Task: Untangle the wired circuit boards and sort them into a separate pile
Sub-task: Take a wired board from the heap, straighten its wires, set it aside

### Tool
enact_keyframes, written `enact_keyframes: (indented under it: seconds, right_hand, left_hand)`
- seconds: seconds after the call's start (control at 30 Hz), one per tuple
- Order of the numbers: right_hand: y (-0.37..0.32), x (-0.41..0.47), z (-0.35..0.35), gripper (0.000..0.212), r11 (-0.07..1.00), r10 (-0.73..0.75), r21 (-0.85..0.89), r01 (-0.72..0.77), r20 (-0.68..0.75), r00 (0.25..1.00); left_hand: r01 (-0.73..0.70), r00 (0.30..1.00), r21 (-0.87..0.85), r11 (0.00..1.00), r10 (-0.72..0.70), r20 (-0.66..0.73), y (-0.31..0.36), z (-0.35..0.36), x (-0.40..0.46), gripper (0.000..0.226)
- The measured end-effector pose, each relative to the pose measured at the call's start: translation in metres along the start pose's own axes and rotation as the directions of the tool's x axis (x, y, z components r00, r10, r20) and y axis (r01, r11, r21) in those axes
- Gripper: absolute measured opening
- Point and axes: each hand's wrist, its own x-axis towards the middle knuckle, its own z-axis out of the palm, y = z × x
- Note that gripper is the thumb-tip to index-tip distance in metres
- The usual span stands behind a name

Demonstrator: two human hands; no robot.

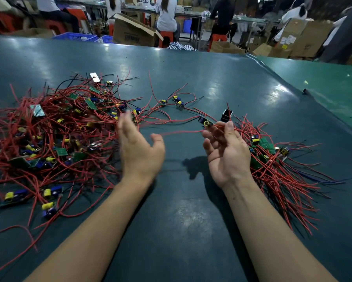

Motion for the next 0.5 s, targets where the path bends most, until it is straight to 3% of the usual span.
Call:
enact_keyframes:
  seconds: [0.1, 0.17, 0.23, 0.33, 0.5]
  right_hand:
    - [-0.002, 0.0, 0.0, 0.029, 0.992, 0.074, 0.109, -0.068, -0.045, 0.996]
    - [-0.006, 0.002, 0.0, 0.028, 0.976, 0.147, 0.166, -0.138, -0.049, 0.988]
    - [-0.01, 0.001, 0.001, 0.027, 0.954, 0.237, 0.189, -0.232, -0.002, 0.972]
    - [-0.005, -0.002, 0.002, 0.026, 0.941, 0.338, -0.004, -0.338, 0.047, 0.94]
    - [0.001, -0.005, 0.003, 0.02, 0.914, 0.366, -0.189, -0.358, 0.005, 0.931]
  left_hand:
    - [0.066, 0.951, -0.226, 0.972, -0.13, -0.281, -0.005, -0.014, 0.017, 0.039]
    - [-0.04, 0.943, -0.184, 0.982, -0.024, -0.333, -0.003, -0.017, 0.014, 0.019]
    - [-0.25, 0.958, -0.154, 0.956, 0.221, -0.18, 0.003, -0.013, -0.003, 0.014]
    - [-0.357, 0.881, -0.361, 0.862, 0.438, 0.176, 0.017, -0.001, -0.026, 0.048]
    - [-0.475, 0.8, -0.373, 0.797, 0.567, 0.194, 0.017, -0.003, -0.024, 0.037]
